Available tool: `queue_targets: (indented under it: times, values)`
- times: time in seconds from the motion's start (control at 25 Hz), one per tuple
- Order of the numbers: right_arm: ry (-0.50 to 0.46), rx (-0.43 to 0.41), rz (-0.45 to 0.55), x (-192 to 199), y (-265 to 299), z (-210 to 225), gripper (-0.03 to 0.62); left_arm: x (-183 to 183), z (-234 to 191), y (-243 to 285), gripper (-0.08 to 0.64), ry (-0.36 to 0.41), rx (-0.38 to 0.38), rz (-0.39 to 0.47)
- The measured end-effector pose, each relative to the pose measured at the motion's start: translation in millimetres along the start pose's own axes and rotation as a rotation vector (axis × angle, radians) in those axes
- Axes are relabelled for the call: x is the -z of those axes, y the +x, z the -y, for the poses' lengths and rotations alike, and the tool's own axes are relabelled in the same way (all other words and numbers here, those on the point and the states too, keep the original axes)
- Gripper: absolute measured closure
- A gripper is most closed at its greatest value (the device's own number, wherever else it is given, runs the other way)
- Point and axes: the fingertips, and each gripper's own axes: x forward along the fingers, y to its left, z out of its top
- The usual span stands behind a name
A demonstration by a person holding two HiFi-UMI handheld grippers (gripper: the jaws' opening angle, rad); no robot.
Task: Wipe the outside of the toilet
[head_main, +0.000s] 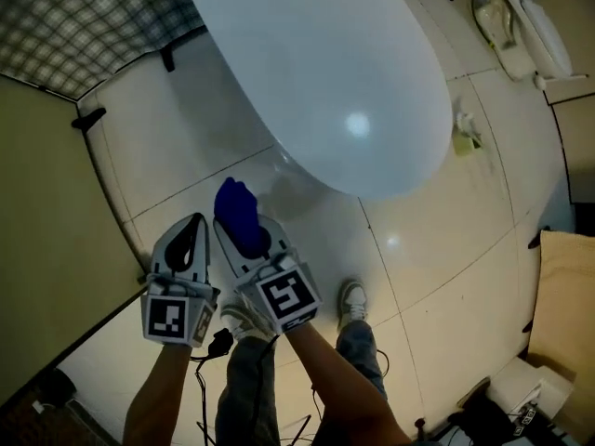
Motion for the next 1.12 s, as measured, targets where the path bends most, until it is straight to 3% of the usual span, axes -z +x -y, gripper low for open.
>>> queue_targets:
  times: [0.08,0.28,0.48,0.72,0.96,1.12]
  values:
    - [-0.033,-0.040,-0.017,-3.1,28.4,-25.0,0.528,-3.5,-35.5,-15.2,0.548,-0.056,-0.062,0.019]
    - [-0.043,-0.071,-0.039,-18.6,82.9,-83.4,0.528,-16.0,-100.7,-51.7,0.548,-0.145,-0.130,0.061]
    - [-0.060,-0.045,0.005,-58.4,149.9,-96.2,0.528,-54.2,-159.4,-51.3,0.548,-0.117,-0.142,0.122]
    - [-0.066,0.053,0.067,-85.2,233.6,-34.8,0.528,-76.9,-212.2,15.3,0.548,-0.143,-0.151,0.118]
    - [-0.091,0.070,-0.005,-102.4,342.0,50.7,0.528,-83.9,-273.4,132.5,0.548,-0.179,-0.198,0.158]
    - [-0.097,0.141,-0.017,-108.9,398.7,124.9,0.528,-92.5,-300.4,193.2,0.548,-0.179,-0.191,0.161]
